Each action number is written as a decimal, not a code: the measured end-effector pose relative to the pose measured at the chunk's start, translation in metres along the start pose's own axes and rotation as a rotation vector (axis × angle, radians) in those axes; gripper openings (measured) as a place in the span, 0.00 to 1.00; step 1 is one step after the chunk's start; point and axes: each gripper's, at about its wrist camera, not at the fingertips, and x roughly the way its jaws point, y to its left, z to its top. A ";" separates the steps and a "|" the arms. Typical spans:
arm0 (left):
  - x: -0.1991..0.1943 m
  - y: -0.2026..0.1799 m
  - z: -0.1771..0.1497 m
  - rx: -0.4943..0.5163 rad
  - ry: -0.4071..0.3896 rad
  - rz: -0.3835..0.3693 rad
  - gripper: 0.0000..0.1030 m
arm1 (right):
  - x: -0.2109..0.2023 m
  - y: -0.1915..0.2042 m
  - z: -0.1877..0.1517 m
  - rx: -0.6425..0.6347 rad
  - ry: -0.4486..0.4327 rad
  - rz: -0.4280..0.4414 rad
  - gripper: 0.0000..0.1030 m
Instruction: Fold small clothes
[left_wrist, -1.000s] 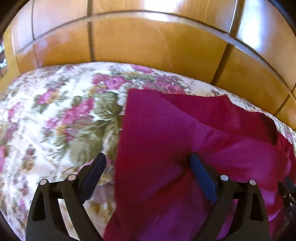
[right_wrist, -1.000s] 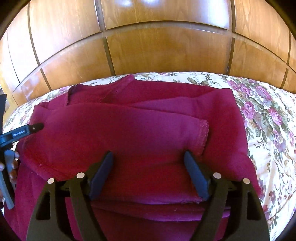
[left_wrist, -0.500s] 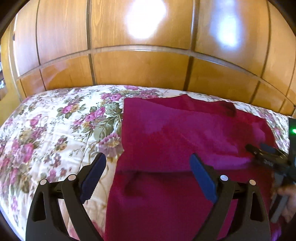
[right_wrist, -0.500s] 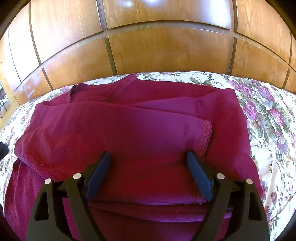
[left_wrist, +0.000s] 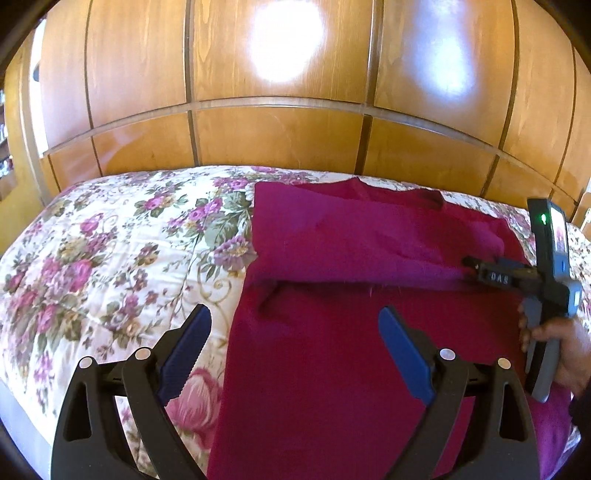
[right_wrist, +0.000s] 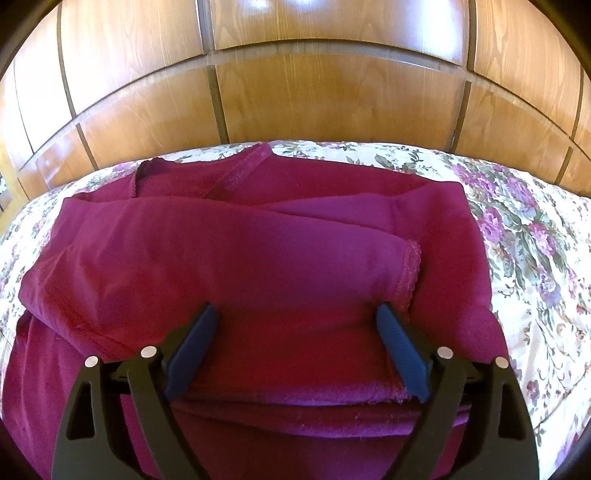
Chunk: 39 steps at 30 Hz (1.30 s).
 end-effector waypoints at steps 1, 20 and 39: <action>-0.002 0.001 -0.003 0.003 0.000 0.001 0.89 | -0.003 0.001 -0.001 0.005 0.007 0.005 0.98; -0.014 0.040 -0.086 -0.049 0.165 -0.019 0.88 | -0.106 -0.048 -0.117 0.120 0.118 0.003 0.98; -0.061 0.059 -0.127 -0.085 0.309 -0.323 0.08 | -0.196 -0.052 -0.202 0.129 0.240 0.262 0.09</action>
